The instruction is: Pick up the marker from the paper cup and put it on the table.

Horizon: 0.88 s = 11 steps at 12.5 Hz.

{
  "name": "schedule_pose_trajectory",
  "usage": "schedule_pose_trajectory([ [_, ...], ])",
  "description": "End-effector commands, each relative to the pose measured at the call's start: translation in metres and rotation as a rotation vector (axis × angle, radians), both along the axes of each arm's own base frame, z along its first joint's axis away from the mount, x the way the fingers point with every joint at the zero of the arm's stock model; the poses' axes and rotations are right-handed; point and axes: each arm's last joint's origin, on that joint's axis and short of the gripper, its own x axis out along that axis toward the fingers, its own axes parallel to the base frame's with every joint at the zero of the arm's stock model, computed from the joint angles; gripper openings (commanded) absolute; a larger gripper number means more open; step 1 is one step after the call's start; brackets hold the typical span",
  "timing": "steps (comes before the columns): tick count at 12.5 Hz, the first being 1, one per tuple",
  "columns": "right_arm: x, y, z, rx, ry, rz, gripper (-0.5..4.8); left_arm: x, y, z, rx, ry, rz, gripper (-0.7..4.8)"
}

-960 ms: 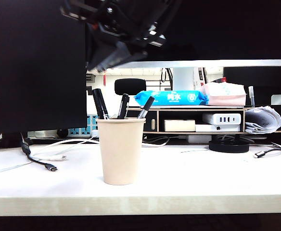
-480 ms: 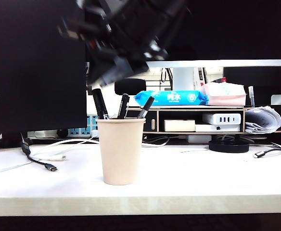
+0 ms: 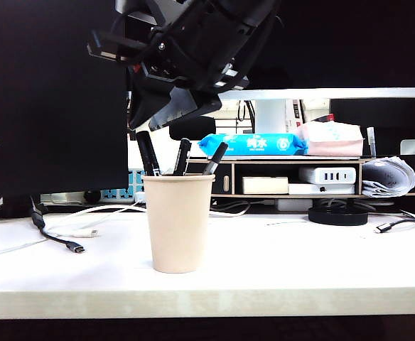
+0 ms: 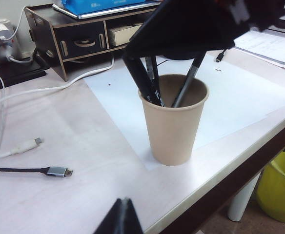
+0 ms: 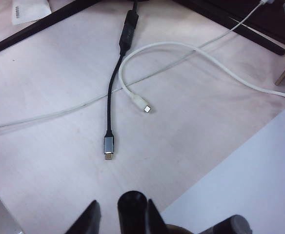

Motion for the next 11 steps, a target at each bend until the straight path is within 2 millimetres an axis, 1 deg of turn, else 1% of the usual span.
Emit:
schedule_pose_trajectory([
  [1, 0.0021, 0.0029, -0.0044, 0.004, -0.003, -0.007, 1.27, -0.0002, 0.0001, -0.0015, 0.013, 0.008, -0.001, -0.04],
  [3, 0.0029, 0.0048, -0.0078, 0.001, 0.001, -0.007, 1.27, -0.0002, 0.0001, -0.0015, 0.013, 0.008, -0.001, -0.04],
  [7, 0.0038, 0.0052, -0.0064, 0.015, -0.009, -0.009, 1.24, -0.0002, 0.0001, -0.0015, 0.013, 0.008, -0.001, -0.04],
  [8, 0.0038, 0.0051, -0.0065, 0.014, -0.008, -0.009, 1.05, -0.0002, 0.0001, -0.0015, 0.013, 0.008, -0.001, -0.04],
  [11, 0.0042, 0.0046, -0.0066, 0.006, -0.017, -0.029, 1.02, -0.0002, 0.0001, -0.0015, 0.013, 0.008, -0.001, -0.04],
])
